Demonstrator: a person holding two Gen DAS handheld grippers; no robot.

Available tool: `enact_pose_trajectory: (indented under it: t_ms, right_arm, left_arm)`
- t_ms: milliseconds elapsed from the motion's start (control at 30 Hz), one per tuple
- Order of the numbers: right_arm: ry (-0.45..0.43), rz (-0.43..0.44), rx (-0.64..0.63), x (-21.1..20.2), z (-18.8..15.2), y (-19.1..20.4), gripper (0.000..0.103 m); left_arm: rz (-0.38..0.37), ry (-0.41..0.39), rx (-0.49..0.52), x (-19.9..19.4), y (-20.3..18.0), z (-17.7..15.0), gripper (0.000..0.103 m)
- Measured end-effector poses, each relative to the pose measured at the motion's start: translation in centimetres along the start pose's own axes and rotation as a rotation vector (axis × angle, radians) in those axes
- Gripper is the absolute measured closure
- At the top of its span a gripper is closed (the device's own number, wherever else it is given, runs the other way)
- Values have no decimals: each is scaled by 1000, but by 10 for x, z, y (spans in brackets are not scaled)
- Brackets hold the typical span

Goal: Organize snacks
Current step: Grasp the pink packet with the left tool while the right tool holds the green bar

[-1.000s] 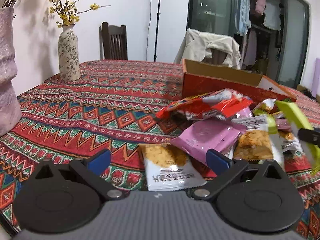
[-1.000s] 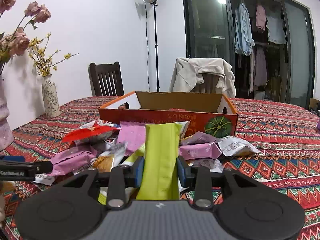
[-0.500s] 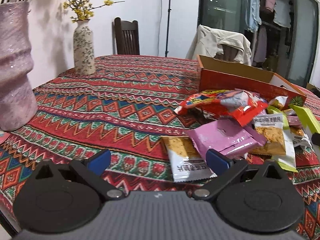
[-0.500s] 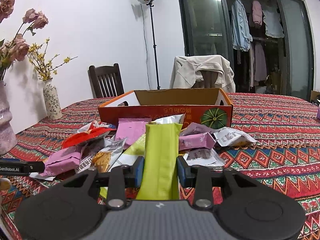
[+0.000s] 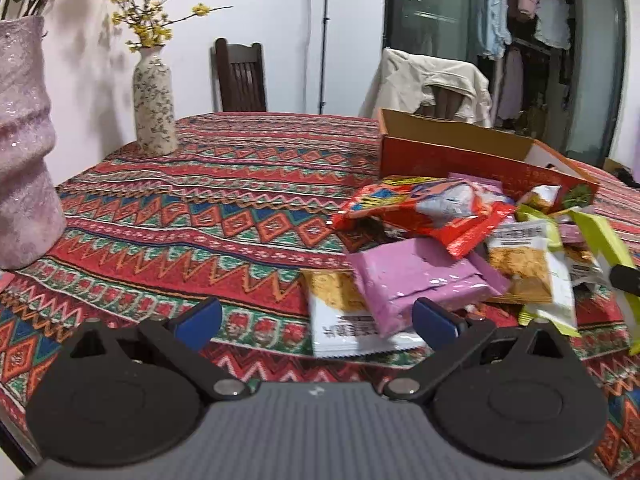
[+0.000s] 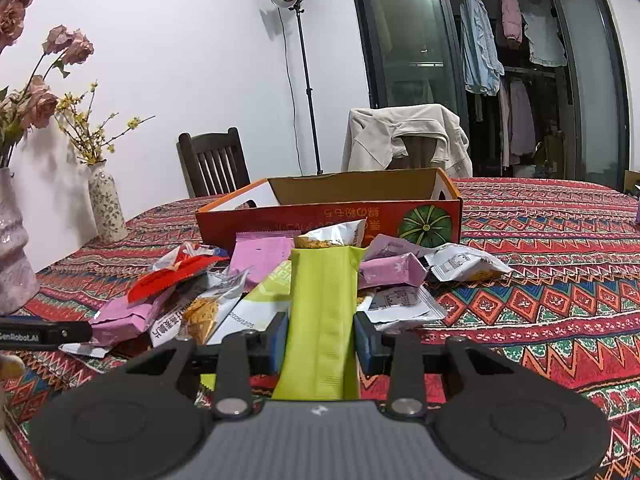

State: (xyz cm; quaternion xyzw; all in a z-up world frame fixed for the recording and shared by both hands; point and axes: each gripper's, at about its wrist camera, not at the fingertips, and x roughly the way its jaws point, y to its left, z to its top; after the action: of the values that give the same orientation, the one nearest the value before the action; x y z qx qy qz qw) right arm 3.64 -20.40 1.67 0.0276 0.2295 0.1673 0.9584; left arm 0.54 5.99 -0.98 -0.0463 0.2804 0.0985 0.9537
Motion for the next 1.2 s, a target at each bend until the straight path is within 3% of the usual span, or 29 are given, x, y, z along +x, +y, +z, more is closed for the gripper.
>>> enact_pose_trajectory:
  t_ms: [233, 567, 800, 867, 933, 1033, 1200]
  right_arm:
    - [4, 15, 3, 0, -2, 1, 69]
    - [3, 19, 10, -2, -2, 0, 69]
    - [-1, 21, 9, -4, -1, -1, 69]
    - [-1, 21, 10, -3, -1, -1, 69]
    - [1, 22, 8, -3, -1, -1, 69]
    - [3, 26, 5, -3, -1, 0, 69]
    - [-3, 27, -1, -6, 0, 1, 69]
  left_arm:
    - [-27, -4, 50, 5, -20, 4, 0]
    - [-99, 9, 221, 31, -57, 21, 0]
    - [-134, 75, 197, 54, -53, 26, 0]
    - [-155, 75, 172, 52, -50, 25, 7]
    - [-192, 80, 150, 49, -46, 25, 27]
    - [-208, 68, 135, 42, -44, 23, 36]
    - [-223, 43, 109, 28, -38, 18, 37]
